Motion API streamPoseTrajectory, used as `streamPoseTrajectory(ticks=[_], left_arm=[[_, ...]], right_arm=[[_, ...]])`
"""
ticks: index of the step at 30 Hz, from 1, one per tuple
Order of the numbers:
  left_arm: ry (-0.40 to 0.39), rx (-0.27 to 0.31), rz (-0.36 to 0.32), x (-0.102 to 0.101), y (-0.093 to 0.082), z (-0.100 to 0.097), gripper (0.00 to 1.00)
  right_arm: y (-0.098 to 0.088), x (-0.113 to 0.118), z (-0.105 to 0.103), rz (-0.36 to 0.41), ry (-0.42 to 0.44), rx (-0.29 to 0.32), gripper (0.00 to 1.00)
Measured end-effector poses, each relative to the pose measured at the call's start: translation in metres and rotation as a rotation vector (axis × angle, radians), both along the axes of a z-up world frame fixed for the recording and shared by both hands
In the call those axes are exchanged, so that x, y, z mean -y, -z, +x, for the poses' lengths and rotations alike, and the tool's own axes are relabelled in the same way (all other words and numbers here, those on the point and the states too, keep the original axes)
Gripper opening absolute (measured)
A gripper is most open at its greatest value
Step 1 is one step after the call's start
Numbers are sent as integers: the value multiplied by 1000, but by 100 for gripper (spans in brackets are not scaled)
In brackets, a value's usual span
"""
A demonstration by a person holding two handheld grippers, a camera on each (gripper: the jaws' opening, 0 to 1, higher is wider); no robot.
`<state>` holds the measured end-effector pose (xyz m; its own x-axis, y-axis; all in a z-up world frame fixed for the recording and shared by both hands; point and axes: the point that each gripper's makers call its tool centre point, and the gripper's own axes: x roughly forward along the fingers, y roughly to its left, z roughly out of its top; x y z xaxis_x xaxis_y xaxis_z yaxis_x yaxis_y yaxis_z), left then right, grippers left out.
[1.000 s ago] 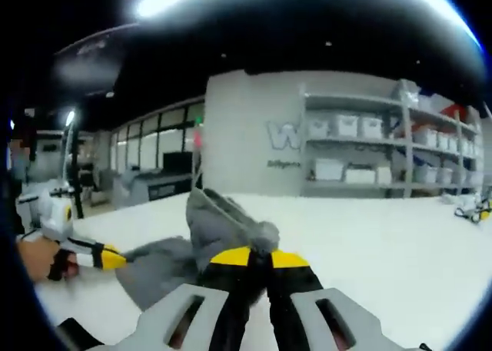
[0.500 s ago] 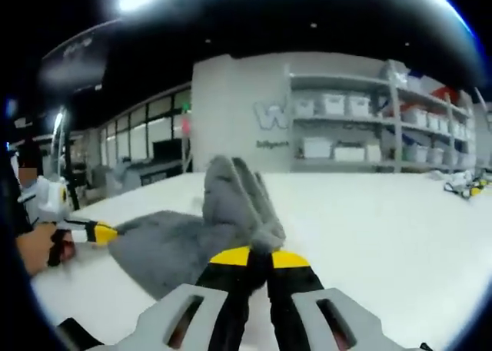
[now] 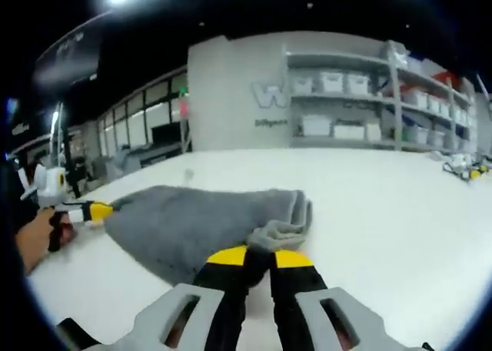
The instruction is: Open the folded towel by lifting each exposed corner and separating the folded layers until the towel lies flat within the target outline without major curled edges
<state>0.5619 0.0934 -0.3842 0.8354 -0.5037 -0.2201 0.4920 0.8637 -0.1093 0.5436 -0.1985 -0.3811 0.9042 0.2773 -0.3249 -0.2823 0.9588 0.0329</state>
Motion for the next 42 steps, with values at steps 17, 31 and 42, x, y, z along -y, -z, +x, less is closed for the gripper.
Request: streamPoseTrajectory(ticks=[17, 31, 42], left_arm=[[5, 3, 11, -1, 1, -1, 8], [-6, -11, 62, -5, 4, -5, 8], [5, -3, 85, -7, 2, -10, 7]], right_arm=[[4, 10, 2, -67, 2, 6, 34], [10, 2, 5, -114, -42, 17, 33], [20, 6, 0, -110, -24, -42, 6]])
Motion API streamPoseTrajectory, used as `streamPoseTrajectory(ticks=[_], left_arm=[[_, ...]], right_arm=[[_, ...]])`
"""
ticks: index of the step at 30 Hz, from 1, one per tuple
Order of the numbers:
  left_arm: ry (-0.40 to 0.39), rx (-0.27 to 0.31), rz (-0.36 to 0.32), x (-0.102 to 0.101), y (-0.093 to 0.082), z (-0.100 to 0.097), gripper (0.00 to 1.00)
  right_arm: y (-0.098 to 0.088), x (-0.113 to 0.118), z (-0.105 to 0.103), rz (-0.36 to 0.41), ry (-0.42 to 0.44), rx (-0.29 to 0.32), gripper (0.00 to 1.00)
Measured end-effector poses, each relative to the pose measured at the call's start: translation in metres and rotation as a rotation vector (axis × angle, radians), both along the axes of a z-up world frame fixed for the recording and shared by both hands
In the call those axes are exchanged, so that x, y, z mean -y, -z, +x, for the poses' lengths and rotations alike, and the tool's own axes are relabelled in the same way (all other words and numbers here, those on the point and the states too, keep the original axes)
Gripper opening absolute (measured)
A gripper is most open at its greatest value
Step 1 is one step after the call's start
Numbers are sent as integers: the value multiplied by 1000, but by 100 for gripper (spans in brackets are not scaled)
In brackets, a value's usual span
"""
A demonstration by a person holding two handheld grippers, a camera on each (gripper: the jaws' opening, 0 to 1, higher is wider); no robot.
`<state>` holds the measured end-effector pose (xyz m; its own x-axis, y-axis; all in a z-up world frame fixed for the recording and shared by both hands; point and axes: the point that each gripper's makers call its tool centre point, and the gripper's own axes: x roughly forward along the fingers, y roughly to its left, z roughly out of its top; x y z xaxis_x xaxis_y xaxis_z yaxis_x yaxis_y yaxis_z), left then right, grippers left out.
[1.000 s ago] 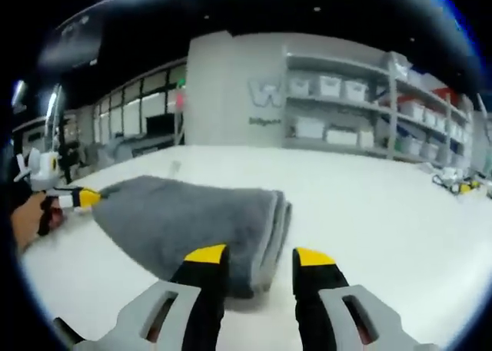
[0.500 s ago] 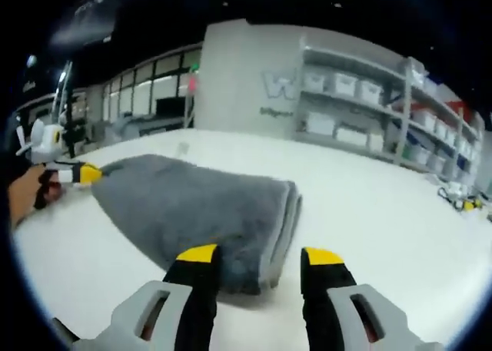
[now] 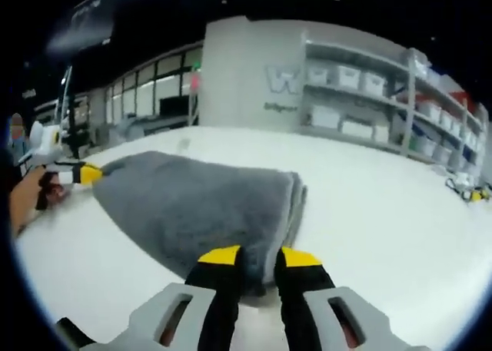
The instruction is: Open the folded towel by lifting each exposed corner and separating the folded layers until the towel lies flat within the target outline without major curled edges
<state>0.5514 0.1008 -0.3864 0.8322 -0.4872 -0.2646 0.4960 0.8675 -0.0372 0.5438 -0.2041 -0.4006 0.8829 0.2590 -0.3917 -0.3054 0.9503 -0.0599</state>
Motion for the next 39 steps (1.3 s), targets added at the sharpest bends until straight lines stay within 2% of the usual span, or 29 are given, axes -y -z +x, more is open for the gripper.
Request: streamPoseTrajectory(ticks=[4, 6, 16, 18, 20, 21, 23, 24, 26, 28, 31, 33, 35, 36, 37, 38, 39], left_arm=[[20, 30, -88, -1, -12, -2, 7], [29, 52, -94, -2, -17, -5, 7], [38, 47, -20, -2, -4, -11, 6], [52, 98, 22, -2, -7, -11, 6], [79, 189, 114, 2, -14, -13, 6], [73, 198, 128, 2, -15, -14, 6], [58, 181, 103, 1, -16, -13, 6], [51, 142, 81, -1, -13, -13, 6], [65, 141, 54, -2, -14, -12, 6], [79, 115, -2, -3, -12, -12, 6], [98, 112, -72, -2, -16, -15, 5], [92, 82, -73, -3, -12, -16, 5], [92, 77, -63, -2, -8, -16, 5], [90, 46, -106, -1, -6, -17, 5], [90, 62, -120, -4, -9, -16, 4], [112, 72, -162, 0, -15, -17, 4], [92, 89, -183, -5, -21, -15, 4]], right_arm=[[-2, 0, -2, 16, 0, 5, 3], [-2, -1, -2, 22, -5, 5, 2], [-2, -6, -6, 2, -38, 5, 1], [-5, -8, -6, -53, -71, 30, 0], [-4, -9, -7, -58, -69, 29, 0], [-4, -8, -7, -56, -70, 29, 0], [-6, -8, -6, -43, -77, 40, 0], [-7, -8, -6, -40, -88, 52, 0], [-7, -7, -4, -28, -102, 55, 0], [-7, -9, -4, -26, -128, 71, 0], [-5, -10, -5, -3, -146, 72, 0], [-2, -10, -5, -3, -145, 72, 0], [0, -11, -4, -4, -144, 76, 0], [0, -11, -4, -10, -143, 83, 0], [-1, -11, -4, -12, -144, 92, 0], [-3, -10, -4, -1, -139, 96, 0], [-4, -9, -4, 9, -134, 100, 0]])
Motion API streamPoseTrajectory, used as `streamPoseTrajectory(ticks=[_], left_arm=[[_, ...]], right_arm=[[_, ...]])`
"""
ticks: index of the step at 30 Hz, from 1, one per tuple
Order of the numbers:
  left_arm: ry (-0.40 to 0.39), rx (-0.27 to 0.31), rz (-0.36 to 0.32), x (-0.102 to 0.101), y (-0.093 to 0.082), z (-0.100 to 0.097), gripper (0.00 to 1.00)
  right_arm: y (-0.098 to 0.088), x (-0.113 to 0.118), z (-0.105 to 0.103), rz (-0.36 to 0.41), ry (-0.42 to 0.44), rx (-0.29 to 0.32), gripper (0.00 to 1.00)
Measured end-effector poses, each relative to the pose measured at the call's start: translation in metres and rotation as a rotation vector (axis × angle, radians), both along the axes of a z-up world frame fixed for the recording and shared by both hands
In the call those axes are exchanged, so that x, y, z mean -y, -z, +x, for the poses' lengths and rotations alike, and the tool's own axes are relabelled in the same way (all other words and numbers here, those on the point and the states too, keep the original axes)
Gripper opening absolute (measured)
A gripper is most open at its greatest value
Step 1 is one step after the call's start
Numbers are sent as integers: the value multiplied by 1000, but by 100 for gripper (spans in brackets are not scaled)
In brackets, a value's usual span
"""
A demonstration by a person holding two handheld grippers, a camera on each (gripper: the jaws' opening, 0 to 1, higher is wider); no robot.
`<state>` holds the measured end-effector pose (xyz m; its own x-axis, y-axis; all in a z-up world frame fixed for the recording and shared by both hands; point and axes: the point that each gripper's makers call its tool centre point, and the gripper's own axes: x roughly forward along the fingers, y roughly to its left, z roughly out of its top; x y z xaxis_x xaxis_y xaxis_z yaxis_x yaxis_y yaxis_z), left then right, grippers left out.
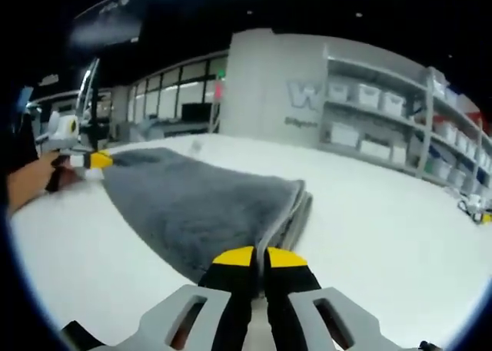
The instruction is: Open the folded towel by lifting each exposed corner and separating the folded layers until the towel lies flat within the target outline without major curled edges
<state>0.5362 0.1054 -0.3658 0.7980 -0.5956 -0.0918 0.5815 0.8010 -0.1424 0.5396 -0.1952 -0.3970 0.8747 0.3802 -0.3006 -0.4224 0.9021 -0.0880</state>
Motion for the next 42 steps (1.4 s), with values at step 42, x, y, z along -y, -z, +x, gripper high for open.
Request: streamPoseTrajectory(ticks=[42], left_arm=[[77, -17, 193, 3, 21, -40, 5]], right_arm=[[3, -6, -37, -65, -43, 6, 0]])
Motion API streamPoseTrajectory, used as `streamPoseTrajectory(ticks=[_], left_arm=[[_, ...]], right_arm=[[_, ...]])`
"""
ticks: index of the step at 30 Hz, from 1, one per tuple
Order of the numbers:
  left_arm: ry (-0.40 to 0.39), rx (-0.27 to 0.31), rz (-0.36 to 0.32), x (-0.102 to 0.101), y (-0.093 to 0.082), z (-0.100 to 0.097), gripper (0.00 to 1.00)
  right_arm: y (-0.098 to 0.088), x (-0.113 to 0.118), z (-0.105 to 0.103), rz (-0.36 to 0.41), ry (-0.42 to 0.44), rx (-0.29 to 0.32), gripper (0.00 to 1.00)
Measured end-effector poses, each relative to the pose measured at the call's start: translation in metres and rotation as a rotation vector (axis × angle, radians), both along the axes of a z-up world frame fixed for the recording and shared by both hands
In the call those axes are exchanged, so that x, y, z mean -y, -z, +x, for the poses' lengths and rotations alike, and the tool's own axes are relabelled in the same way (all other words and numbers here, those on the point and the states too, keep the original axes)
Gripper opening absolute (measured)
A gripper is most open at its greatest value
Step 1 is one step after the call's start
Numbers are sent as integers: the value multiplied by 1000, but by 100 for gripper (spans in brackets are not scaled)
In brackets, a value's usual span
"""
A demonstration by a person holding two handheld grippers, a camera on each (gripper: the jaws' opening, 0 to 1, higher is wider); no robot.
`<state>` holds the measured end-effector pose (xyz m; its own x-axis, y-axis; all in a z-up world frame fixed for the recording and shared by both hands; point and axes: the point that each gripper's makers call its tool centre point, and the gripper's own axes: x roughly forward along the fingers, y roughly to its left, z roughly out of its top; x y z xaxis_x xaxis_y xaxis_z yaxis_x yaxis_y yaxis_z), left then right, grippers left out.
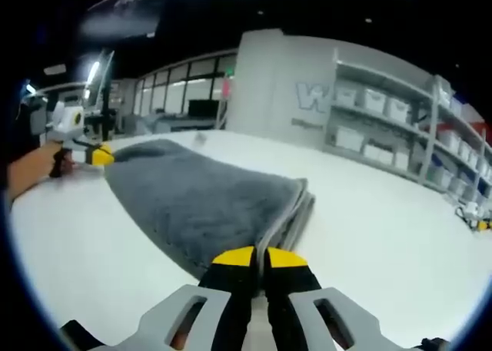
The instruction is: Open the folded towel by lifting each exposed corner and separating the folded layers until the towel lies flat within the target outline without major curled edges
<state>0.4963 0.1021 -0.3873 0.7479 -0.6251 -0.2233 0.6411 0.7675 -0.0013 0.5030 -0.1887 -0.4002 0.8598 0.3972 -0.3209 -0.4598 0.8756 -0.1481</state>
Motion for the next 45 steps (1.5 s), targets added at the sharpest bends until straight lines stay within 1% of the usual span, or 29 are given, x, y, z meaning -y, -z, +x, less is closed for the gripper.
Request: streamPoseTrajectory(ticks=[3, 7, 11, 13, 16, 19, 21, 23, 25, 28, 31, 33, 36, 38, 41, 42, 45], left_arm=[[2, -5, -12, 0, -1, -2, 5], [6, -16, -35, 1, -3, -12, 5], [40, 1, 3, 7, -8, -26, 5], [49, 10, 21, 8, -9, -31, 5], [55, -2, 29, 6, -4, -34, 5], [39, -15, 10, 1, -1, -36, 5], [34, -17, 2, 0, -1, -36, 5], [36, -13, -28, 1, -6, -37, 5], [45, -12, -32, 3, -5, -38, 5], [43, -43, -53, 1, 0, -40, 5], [42, -37, -58, 0, -2, -41, 5], [45, -29, -34, 1, -1, -43, 5], [47, 1, -11, 3, -4, -45, 5], [55, 10, -15, 4, -7, -46, 5], [67, 17, -39, 4, -13, -48, 5], [59, 24, -45, 3, -15, -50, 5], [61, 44, -35, 3, -18, -54, 5]], right_arm=[[0, 0, -6, -7, 1, -3, 0], [-1, 1, -16, -1, 3, -21, 0], [-3, 7, -21, -3, 10, -47, 0], [-2, 5, -24, -10, 7, -54, 0], [-2, 5, -28, -15, 4, -55, 0], [-2, 5, -31, -28, 5, -49, 0], [-1, 3, -32, -39, 0, -38, 0], [1, 4, -32, -42, 5, -35, 0], [0, 6, -32, -30, 11, -27, 0], [-2, 8, -36, 2, 9, -24, 0], [-3, 8, -40, 22, 3, -24, 0], [-2, 8, -41, 26, -3, -23, 0], [-2, 9, -42, 35, -7, -27, 0], [-2, 10, -43, 30, -8, -25, 0], [-3, 10, -46, 22, -15, -22, 0], [-3, 9, -48, 24, -19, -26, 0], [-5, 4, -57, 14, -30, -29, 0]])
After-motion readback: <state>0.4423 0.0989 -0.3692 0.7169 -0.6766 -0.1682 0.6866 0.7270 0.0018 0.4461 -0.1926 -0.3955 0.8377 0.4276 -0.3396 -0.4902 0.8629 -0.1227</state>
